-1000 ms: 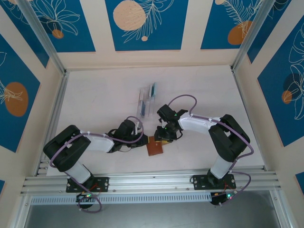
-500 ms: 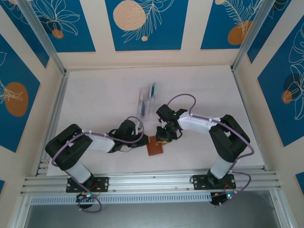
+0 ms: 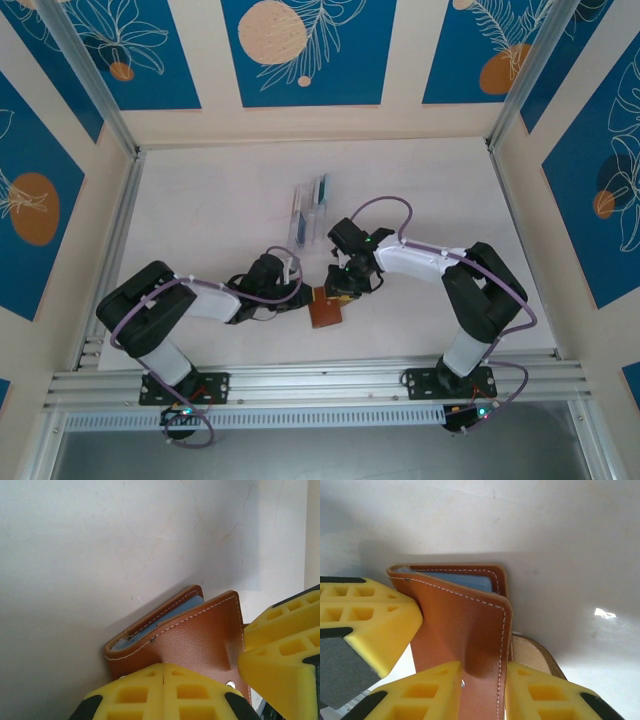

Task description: Put the credit cards into the card holder

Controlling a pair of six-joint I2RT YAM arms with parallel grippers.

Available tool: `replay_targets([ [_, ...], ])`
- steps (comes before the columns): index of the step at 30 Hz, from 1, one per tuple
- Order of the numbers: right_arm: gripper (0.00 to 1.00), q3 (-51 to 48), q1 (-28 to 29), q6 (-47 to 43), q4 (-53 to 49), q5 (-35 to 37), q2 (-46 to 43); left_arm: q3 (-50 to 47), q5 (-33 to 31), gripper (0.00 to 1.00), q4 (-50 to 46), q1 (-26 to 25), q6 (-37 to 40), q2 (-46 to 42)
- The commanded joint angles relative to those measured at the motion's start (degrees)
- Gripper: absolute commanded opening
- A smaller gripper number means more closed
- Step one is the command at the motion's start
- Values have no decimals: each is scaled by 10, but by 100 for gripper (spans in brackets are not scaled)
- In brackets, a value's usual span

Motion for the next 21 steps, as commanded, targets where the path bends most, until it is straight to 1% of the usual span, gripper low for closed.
replay_targets([
  [1,26,-5,13,16,120,-131,4,-18,-23,0,-39,-18,-11,41],
  [6,16,-21,5,26,144,-146,-10,-22,-23,0,-28,-20,-16,42],
  [10,5,-47,-14,42,176,-167,-38,-21,-22,0,-26,-20,-17,41],
  [12,1,-58,-24,47,188,-176,-56,-20,-20,0,-27,-20,-16,37],
  [16,0,-76,-37,54,204,-187,-94,-13,-11,0,-26,-21,-14,29],
  [21,0,-85,-47,46,181,-159,-132,5,13,0,-27,-21,-9,6],
])
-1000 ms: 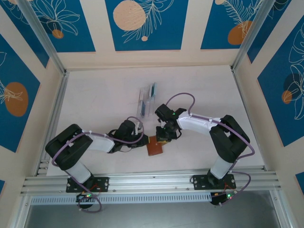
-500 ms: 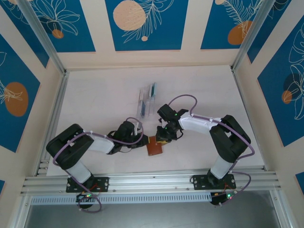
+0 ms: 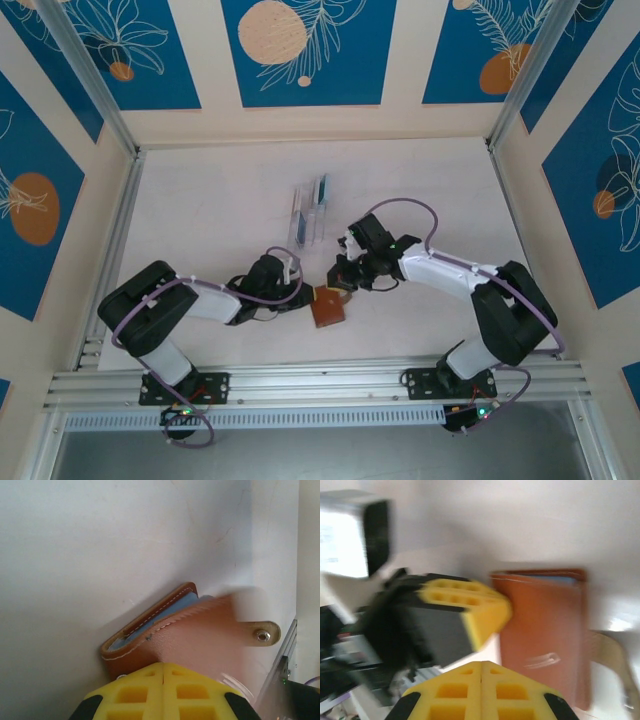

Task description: Put the credit cards into the card holder

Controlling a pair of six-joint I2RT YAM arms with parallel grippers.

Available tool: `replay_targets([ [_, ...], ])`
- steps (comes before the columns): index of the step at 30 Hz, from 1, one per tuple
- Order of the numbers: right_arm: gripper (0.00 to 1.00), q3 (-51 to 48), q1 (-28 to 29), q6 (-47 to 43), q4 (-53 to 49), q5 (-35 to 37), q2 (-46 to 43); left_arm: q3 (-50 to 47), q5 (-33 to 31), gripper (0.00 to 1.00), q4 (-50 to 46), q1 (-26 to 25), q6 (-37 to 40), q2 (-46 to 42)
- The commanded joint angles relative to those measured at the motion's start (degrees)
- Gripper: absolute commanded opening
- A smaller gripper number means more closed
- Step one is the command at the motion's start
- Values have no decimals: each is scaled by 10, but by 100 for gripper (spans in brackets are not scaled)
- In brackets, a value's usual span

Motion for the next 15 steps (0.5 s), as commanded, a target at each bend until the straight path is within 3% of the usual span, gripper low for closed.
replay_targets([
  [1,0,-1,-1,-2,31,-41,-23,10,18,0,-44,-15,5,2],
  [6,0,20,7,-28,-11,-28,5,15,22,0,-48,-15,-1,-8],
  [12,27,44,6,-58,-97,56,54,14,4,0,-82,-14,15,-5],
  [15,33,38,2,-63,-101,61,76,13,-2,0,-88,-15,19,-1],
])
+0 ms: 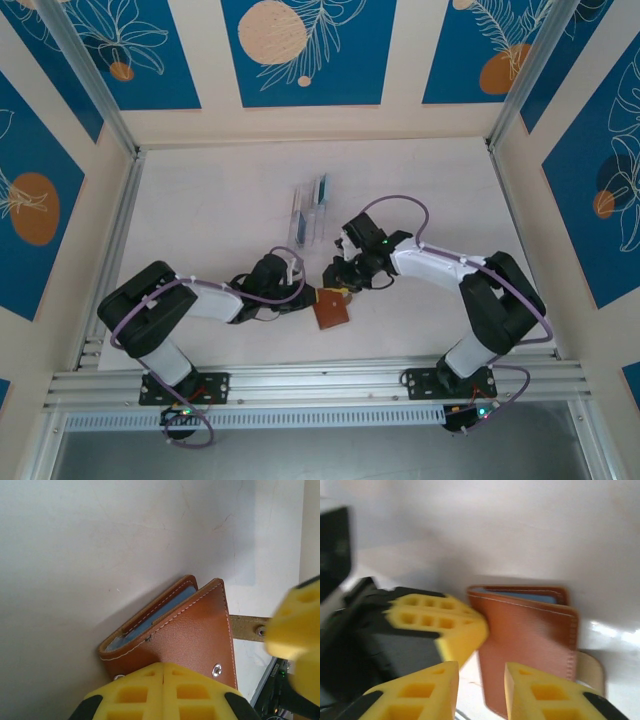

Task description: Put the credit cards into the card holder

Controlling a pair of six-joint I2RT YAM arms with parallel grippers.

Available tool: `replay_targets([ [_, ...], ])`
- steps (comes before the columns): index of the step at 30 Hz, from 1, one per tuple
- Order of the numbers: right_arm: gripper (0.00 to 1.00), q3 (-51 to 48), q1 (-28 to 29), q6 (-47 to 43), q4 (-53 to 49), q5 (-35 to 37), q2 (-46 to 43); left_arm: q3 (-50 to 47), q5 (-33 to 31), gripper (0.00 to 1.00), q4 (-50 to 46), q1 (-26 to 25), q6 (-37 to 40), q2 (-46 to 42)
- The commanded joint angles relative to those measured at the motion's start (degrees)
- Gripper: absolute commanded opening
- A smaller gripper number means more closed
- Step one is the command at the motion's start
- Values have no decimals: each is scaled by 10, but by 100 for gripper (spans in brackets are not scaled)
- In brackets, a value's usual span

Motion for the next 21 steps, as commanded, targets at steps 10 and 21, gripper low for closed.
replay_targets([
  [10,52,-18,-8,-14,-22,29,38,-4,-14,0,-59,-8,24,17],
  [21,52,-26,-12,-16,0,0,43,-12,-18,0,-48,-8,20,33],
])
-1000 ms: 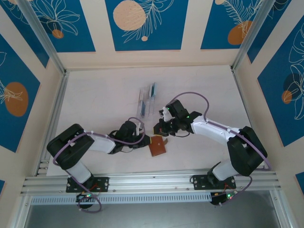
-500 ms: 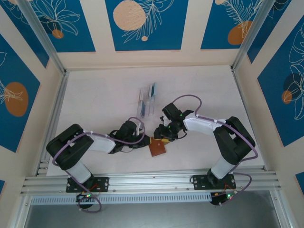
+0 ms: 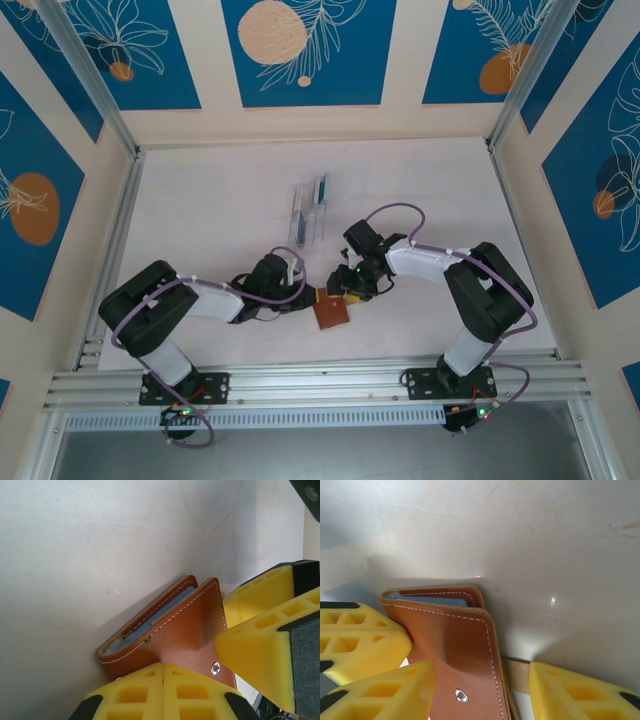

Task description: Put the credit cards into the card holder

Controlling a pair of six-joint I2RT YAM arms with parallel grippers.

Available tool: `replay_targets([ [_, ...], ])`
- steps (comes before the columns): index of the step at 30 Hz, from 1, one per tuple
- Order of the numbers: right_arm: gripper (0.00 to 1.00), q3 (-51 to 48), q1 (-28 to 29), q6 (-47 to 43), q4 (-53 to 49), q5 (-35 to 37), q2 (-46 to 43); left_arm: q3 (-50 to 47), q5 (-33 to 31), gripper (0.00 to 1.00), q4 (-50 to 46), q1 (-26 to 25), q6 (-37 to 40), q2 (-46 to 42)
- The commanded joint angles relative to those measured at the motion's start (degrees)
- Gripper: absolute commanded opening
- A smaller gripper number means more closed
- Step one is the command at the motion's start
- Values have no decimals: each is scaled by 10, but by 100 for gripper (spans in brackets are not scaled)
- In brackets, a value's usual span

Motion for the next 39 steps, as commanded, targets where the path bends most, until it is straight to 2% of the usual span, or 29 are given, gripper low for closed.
replay_targets([
  [1,51,-7,3,-7,16,-36,-1,-14,-15,0,-50,-7,8,29],
  [7,46,-2,12,-4,13,-48,-35,-19,-18,0,-38,-7,7,46],
  [19,37,64,57,-14,-83,34,-21,-31,-24,0,-16,-7,-2,58],
  [24,29,97,81,-14,-116,72,0,-36,-28,0,-14,-7,-6,55],
  [27,22,100,89,-15,-105,62,9,-37,-27,0,-5,-7,-10,57],
  [30,11,104,91,-11,-102,59,12,-36,-22,0,1,-8,-13,57],
  [33,0,106,88,-4,-128,96,3,-32,-5,0,7,-6,-22,43],
  [35,0,109,79,3,-163,139,-5,-30,14,0,24,-1,-32,25],
  [39,0,129,85,11,-238,251,-9,-23,31,7,7,14,-34,-19],
])
